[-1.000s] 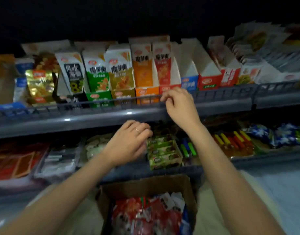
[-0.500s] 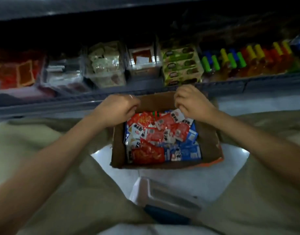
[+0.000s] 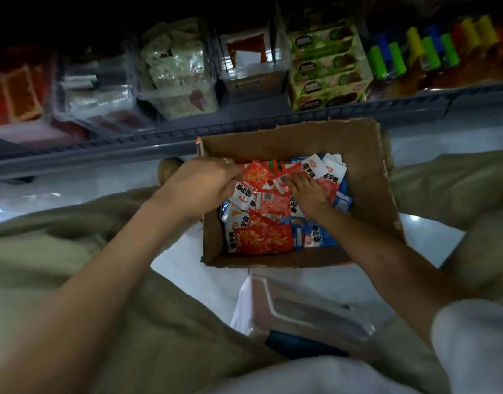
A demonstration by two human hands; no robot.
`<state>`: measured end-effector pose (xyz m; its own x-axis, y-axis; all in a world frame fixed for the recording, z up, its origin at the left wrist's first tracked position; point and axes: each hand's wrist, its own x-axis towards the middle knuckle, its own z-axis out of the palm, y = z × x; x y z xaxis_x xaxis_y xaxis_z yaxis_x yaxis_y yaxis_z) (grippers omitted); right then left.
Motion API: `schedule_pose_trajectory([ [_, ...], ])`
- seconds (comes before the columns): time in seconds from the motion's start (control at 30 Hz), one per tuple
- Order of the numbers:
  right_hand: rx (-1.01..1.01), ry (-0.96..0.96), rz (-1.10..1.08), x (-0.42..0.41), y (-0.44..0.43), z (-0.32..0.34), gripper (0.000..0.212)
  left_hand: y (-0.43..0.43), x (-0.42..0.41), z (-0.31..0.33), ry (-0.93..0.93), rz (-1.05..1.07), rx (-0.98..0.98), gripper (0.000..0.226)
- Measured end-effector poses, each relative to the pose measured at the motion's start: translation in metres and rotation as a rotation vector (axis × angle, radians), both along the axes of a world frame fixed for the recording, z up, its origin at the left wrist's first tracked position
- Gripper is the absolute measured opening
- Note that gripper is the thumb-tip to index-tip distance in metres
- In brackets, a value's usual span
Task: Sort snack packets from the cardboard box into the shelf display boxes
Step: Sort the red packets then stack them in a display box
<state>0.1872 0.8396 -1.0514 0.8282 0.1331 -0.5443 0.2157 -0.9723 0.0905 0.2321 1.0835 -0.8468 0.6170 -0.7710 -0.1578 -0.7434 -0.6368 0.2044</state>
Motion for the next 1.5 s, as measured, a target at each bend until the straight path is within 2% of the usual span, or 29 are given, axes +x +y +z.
schedule_pose_trajectory([
  [0.07, -0.019, -0.016, 0.005, 0.001, 0.014, -0.006, 0.066, 0.003, 0.003, 0.001, 0.014, 0.058, 0.003, 0.026],
  [0.17, -0.030, -0.088, 0.128, 0.006, 0.021, -0.007, 0.066, 0.005, 0.005, 0.003, 0.021, 0.097, 0.003, 0.025],
  [0.3, 0.038, -0.141, 0.097, 0.011, 0.014, 0.009, 0.043, 0.006, 0.002, -0.004, 0.051, 0.080, 0.086, 0.027],
  [0.37, 0.176, -0.190, 0.043, 0.013, 0.009, 0.025, 0.043, 0.006, 0.000, -0.006, 0.097, 0.096, 0.141, 0.029],
  [0.43, 0.436, -0.212, -0.034, 0.015, 0.007, 0.043, 0.039, 0.003, -0.003, -0.009, 0.177, 0.142, 0.150, 0.033],
  [0.5, 0.690, -0.268, 0.010, 0.015, 0.011, 0.063, 0.028, -0.001, -0.008, -0.011, 0.282, 0.205, 0.119, 0.046],
  [0.57, 0.837, -0.304, 0.061, 0.013, 0.021, 0.090, 0.020, -0.008, -0.013, -0.011, 0.423, 0.297, 0.051, 0.059],
  [0.63, 0.931, -0.320, 0.064, 0.011, 0.035, 0.117, 0.017, -0.016, -0.016, -0.008, 0.516, 0.391, -0.001, 0.060],
  [0.7, 1.048, -0.353, 0.018, 0.009, 0.046, 0.136, 0.012, -0.023, -0.019, -0.006, 0.486, 0.446, 0.010, 0.050],
  [0.83, 1.247, -0.405, -0.151, 0.001, 0.061, 0.147, 0.013, -0.023, -0.016, 0.007, 0.282, 0.484, 0.075, 0.025],
  [0.9, 1.233, -0.567, -0.317, -0.005, 0.068, 0.131, 0.018, -0.014, -0.011, 0.013, 0.307, 0.529, 0.082, 0.022],
  [0.97, 1.088, -0.658, -0.570, -0.010, 0.071, 0.109, 0.018, -0.003, -0.006, 0.016, 0.303, 0.599, 0.071, 0.026],
  [1.0, 0.975, -0.580, -0.621, -0.012, 0.070, 0.098, 0.020, 0.003, -0.004, 0.017, 0.291, 0.651, 0.050, 0.028],
  [1.03, 0.881, -0.402, -0.596, -0.015, 0.069, 0.087, 0.024, 0.007, -0.002, 0.018, 0.292, 0.702, 0.023, 0.028],
  [1.1, 0.740, 0.071, -0.376, -0.021, 0.070, 0.070, 0.042, 0.014, -0.001, 0.019, 0.344, 0.781, -0.045, 0.026],
  [1.13, 0.662, 0.233, -0.251, -0.024, 0.074, 0.063, 0.052, 0.017, -0.002, 0.019, 0.380, 0.809, -0.079, 0.026],
  [1.2, 0.546, 0.388, -0.117, -0.033, 0.085, 0.051, 0.064, 0.021, -0.004, 0.018, 0.450, 0.846, -0.144, 0.027],
  [1.27, 0.488, 0.404, -0.087, -0.039, 0.095, 0.041, 0.061, 0.024, -0.008, 0.016, 0.505, 0.876, -0.228, 0.027],
  [1.37, 0.445, 0.285, -0.090, -0.037, 0.100, 0.034, 0.044, 0.027, -0.015, 0.016, 0.599, 0.920, -0.365, 0.029],
  [1.5, 0.416, 0.252, -0.089, -0.036, 0.099, 0.031, 0.032, 0.026, -0.020, 0.017, 0.644, 0.985, -0.406, 0.023],
])
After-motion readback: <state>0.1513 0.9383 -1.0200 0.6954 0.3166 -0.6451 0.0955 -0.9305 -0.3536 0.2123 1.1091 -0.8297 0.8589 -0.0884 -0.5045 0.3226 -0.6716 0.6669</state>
